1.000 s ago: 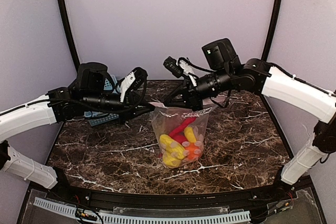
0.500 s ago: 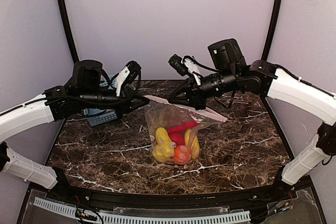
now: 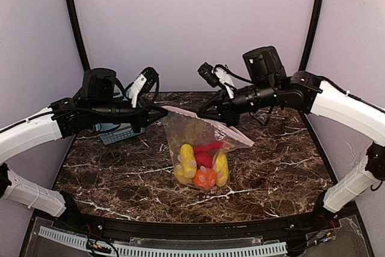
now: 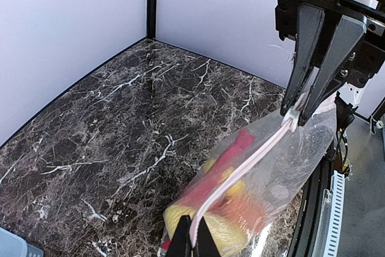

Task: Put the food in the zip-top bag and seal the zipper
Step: Zip the zipper on the zipper food storage bag.

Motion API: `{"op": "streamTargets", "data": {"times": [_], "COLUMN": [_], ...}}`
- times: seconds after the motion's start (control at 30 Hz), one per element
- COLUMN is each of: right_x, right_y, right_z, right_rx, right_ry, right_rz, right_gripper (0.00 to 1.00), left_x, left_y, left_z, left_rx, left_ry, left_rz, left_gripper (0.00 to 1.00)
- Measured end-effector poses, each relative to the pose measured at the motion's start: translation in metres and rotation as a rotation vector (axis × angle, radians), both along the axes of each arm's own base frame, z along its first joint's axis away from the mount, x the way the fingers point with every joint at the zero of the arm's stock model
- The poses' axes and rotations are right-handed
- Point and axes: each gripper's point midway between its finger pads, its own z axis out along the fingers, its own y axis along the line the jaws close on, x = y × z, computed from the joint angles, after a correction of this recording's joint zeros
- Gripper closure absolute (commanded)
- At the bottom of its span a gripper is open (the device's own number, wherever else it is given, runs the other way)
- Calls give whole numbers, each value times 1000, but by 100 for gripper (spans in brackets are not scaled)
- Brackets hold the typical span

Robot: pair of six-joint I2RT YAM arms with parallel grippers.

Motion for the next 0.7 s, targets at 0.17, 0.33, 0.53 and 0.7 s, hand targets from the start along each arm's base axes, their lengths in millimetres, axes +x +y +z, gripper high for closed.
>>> {"op": "streamTargets", "data": {"times": [0.17,0.33,0.53,0.7], "right_x": [1,0,1,1], "right_y": [-4,-10,-15,-19], "right_z": [-1,-2,-4,-4], "right_rx": [-3,-6,-11,-15], "right_ry": [5,3,6,7], "right_rz": [-22,-44,-69,-85], "right_gripper": [100,100,100,100], "left_x": [5,13,23,29], "left_y": [4,11,20,27], "left_z": [-1,-2,-3,-7], "left_rx": [1,3,0,7], "left_ry": [6,15,31,47], "left_rz": [31,72,118,153], "left_gripper": [99,99,99,99]}}
